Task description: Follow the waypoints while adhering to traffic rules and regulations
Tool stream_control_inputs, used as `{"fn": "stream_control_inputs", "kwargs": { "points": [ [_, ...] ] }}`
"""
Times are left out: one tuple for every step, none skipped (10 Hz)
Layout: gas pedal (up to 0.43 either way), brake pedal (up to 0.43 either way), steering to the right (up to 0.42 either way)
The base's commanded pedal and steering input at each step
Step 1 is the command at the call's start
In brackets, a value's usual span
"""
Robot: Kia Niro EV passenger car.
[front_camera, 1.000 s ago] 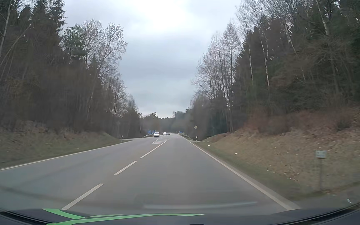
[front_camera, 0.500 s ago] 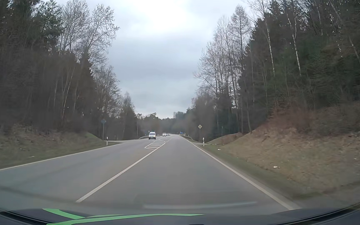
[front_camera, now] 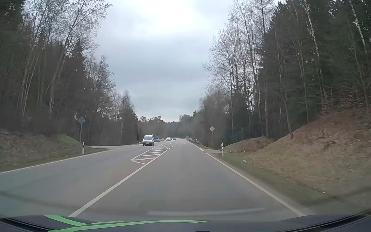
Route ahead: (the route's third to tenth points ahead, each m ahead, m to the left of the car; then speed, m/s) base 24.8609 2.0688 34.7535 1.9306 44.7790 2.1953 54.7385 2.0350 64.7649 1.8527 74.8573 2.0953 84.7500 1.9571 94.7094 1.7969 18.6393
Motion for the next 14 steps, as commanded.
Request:
{"fn": "stream_control_inputs", "kwargs": {
  "points": [
    [0.169, 0.0, 0.0],
    [0.169, 0.0, 0.0],
    [0.169, 0.0, 0.0],
    [0.169, 0.0, 0.0],
    [0.169, 0.0, 0.0],
    [0.169, 0.0, 0.001],
    [0.169, 0.0, 0.001],
    [0.169, 0.0, 0.001],
    [0.169, 0.0, 0.001],
    [0.169, 0.0, 0.001],
    [0.177, 0.0, 0.002],
    [0.177, 0.0, 0.002],
    [0.177, 0.0, 0.002],
    [0.177, 0.0, 0.002]
  ]
}}
